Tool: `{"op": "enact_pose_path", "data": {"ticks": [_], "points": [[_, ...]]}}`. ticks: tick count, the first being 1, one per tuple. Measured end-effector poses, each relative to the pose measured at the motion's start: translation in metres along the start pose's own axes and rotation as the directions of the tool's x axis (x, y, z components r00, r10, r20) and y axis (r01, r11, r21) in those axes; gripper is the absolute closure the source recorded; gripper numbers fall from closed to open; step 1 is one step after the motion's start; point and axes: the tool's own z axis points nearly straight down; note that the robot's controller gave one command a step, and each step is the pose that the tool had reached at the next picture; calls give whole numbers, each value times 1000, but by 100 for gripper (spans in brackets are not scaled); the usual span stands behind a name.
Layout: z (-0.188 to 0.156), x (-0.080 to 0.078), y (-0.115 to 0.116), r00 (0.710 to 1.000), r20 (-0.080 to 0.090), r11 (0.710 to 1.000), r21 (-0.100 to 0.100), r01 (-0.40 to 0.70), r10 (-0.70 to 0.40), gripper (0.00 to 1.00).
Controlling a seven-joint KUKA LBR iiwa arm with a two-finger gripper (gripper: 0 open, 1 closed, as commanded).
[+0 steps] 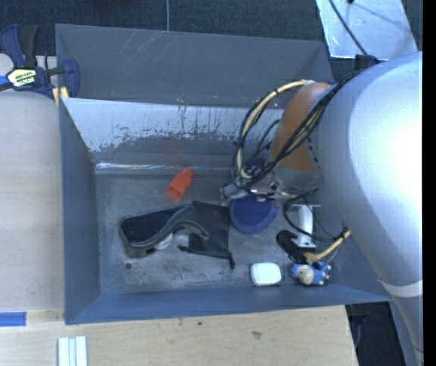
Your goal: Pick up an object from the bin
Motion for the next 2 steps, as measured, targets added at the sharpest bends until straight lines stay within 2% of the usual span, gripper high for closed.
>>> {"op": "enact_pose_path", "data": {"ticks": [1,2], "points": [[-2,-3,1,1000,3,1000,0,-1,1,100],[-104,-5,4,1000,-3,1000,-1,3,-3,100]]}}
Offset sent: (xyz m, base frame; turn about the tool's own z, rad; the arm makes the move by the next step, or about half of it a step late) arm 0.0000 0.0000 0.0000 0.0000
